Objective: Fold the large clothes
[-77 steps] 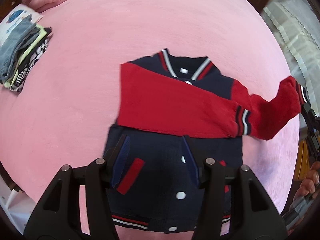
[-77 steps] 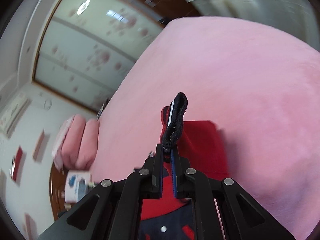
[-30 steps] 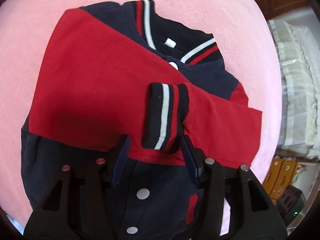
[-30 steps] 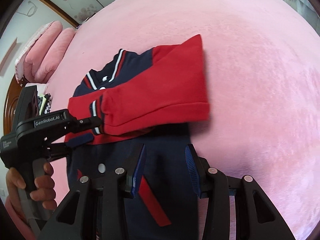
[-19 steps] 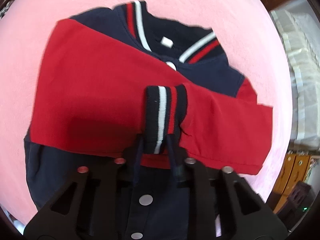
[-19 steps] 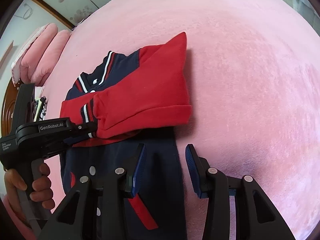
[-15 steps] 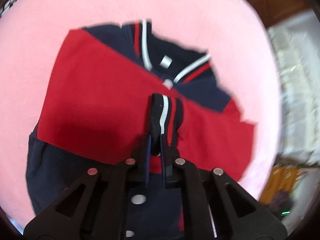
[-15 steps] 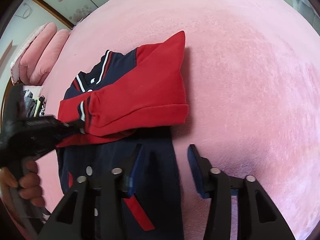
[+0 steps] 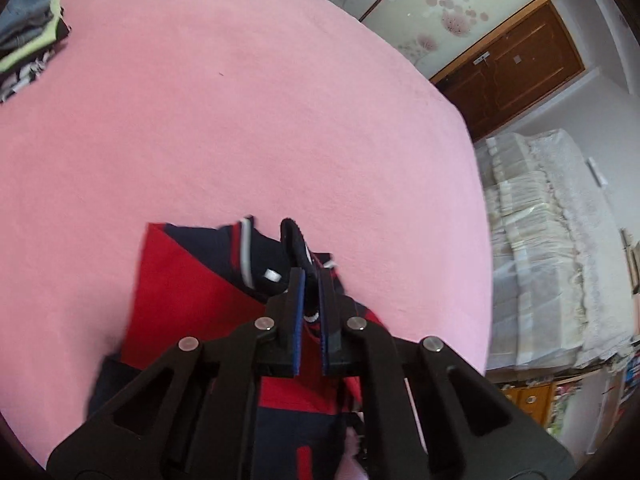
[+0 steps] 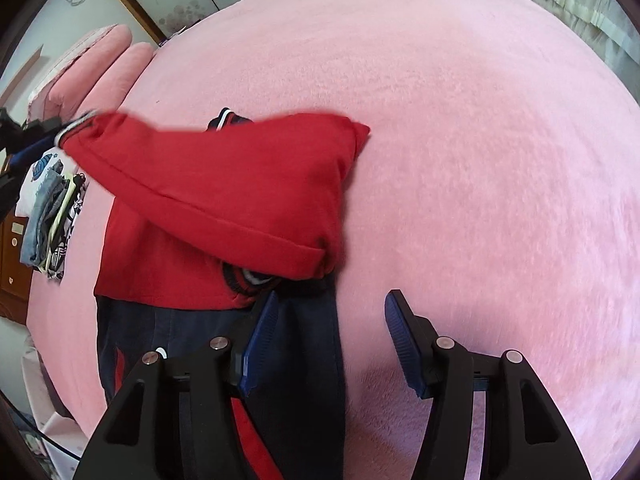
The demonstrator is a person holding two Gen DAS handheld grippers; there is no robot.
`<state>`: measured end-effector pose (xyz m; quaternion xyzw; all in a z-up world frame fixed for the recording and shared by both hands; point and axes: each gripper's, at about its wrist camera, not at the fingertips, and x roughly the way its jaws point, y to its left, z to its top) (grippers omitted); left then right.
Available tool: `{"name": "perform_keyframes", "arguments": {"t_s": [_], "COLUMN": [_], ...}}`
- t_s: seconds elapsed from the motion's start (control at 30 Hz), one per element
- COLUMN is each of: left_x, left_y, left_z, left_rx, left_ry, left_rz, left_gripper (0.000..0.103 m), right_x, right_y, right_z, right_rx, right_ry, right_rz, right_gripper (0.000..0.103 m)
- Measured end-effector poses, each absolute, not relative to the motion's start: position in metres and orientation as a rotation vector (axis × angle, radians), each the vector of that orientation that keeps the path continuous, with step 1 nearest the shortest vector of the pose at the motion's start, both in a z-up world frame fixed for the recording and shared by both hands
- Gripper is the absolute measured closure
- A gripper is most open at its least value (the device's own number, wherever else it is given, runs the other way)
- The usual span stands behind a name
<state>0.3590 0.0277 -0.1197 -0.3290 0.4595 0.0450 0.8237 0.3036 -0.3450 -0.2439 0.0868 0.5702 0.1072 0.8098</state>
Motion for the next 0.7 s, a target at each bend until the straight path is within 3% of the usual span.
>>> {"name": "perform_keyframes", "arguments": {"t_s": [0.2, 0.37, 0.5, 0.7], "left_x": [0.34, 0.327, 0.32, 0.319], "left_y": [0.053, 0.058, 0.049, 0.039], "left_z": [-0.142, -0.196, -0.223, -0.24], "left_rx": [-0.654, -0.639, -0.602, -0.545], "left_ry": [1.062, 1.196, 1.274, 1.309], "left_rz": [0.2, 0.254, 0.256, 0.239], "left_gripper": [0.099, 0.099, 0.099, 0.099], "right_x": [0.308, 0.314, 0.313, 0.319], "right_y": [-0.343, -0.338, -0.335, -0.352], "right_z": [-0.248, -0.247, -0.241, -0.259], "right_rx": [0.169, 0.173, 0.196, 0.351], "right_ry": [1.208, 1.163, 1.114, 1.174], "right_rz": [0.238, 0.262, 0.308, 0.278], "right_gripper": [0.047, 0.063, 0.086, 0.093]}}
